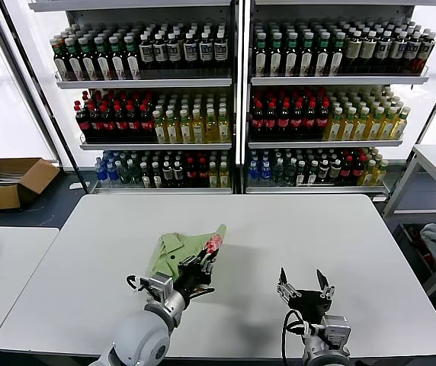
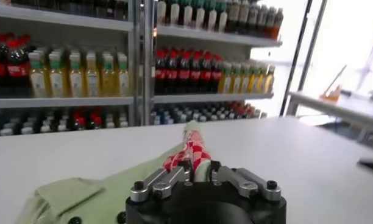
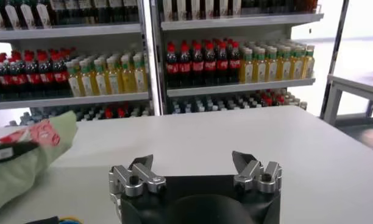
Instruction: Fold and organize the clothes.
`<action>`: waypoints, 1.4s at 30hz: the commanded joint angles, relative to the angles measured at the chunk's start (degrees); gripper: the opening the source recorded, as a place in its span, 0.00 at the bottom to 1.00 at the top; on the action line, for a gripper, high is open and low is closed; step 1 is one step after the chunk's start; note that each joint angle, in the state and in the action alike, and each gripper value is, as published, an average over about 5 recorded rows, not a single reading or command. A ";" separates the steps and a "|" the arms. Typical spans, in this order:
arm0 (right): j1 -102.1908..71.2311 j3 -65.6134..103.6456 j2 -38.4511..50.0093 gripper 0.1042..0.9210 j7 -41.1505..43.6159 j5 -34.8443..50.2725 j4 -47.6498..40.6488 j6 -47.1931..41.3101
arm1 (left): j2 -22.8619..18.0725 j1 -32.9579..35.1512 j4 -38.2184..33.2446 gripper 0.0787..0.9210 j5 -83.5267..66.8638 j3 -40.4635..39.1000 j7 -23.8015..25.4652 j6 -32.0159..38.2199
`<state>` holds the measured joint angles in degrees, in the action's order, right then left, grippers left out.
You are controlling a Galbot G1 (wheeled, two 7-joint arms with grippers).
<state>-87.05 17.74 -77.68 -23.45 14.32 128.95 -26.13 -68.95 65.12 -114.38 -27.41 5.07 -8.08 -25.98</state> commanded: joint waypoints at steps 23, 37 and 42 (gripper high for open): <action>20.33 -10.95 -1.27 0.88 -10.54 40.14 -17.84 -7.00 | 2.58 2.56 0.26 0.88 2.57 15.19 -7.11 0.51; 20.11 -14.12 -1.41 0.71 -9.81 34.93 -18.95 -6.99 | 1.94 2.20 1.72 0.88 2.44 14.94 -7.49 -0.31; 19.57 -14.56 -1.23 0.53 -9.17 32.50 -18.06 -6.99 | 1.86 2.29 1.75 0.88 2.27 14.86 -7.71 -0.64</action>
<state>-68.12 4.69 -78.73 -32.61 48.36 111.81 -32.54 -67.08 67.22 -113.04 -25.75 19.12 -15.45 -26.31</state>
